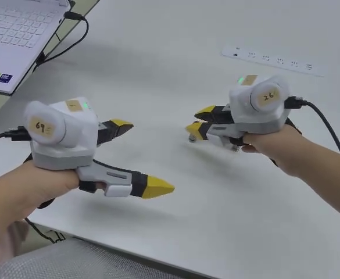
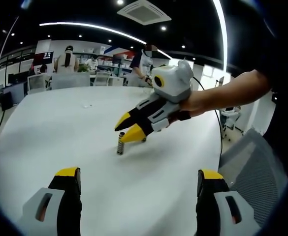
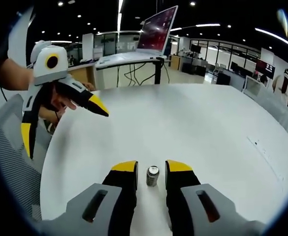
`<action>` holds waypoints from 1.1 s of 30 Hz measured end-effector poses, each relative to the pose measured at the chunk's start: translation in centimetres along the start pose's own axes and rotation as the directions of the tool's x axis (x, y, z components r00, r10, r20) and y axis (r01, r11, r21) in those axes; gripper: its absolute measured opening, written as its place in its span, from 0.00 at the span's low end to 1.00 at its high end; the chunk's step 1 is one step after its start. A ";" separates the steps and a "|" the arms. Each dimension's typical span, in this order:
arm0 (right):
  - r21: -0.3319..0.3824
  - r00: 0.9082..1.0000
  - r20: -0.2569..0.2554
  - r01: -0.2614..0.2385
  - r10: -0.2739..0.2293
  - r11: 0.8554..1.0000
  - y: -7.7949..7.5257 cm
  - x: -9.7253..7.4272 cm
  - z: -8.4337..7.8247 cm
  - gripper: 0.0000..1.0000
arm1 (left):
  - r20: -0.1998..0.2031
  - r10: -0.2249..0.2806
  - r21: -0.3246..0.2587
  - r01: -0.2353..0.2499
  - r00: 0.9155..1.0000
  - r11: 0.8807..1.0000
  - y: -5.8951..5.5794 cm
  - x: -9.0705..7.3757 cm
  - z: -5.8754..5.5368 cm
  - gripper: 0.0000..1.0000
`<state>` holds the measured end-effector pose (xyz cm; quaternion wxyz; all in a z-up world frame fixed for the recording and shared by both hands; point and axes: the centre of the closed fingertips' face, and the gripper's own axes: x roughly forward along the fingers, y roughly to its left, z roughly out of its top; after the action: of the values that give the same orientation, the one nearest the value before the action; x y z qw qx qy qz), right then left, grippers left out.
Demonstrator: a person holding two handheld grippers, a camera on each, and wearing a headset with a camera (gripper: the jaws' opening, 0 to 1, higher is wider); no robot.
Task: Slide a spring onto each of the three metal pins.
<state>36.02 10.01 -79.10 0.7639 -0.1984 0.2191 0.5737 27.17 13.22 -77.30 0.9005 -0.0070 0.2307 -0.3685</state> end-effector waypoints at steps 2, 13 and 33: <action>0.001 1.000 0.011 -0.001 0.001 1.000 0.3 -0.5 0.2 0.23 | 0.003 0.003 0.007 -0.003 1.000 1.000 0.0 0.0 0.4 0.96; 0.071 0.997 0.082 -0.003 -0.003 0.998 1.2 -3.8 0.0 0.44 | 0.022 -0.010 0.050 0.009 1.000 0.999 -0.4 0.5 2.6 0.98; 0.160 0.981 0.167 0.073 -0.100 0.984 1.9 -10.8 -2.6 0.75 | 0.036 -0.051 0.082 0.048 0.998 0.995 -1.9 0.9 3.9 0.98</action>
<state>31.21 0.58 -75.28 0.8174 -0.0976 0.1857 0.5365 28.16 10.63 -73.83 0.8950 0.0170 0.1981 -0.3994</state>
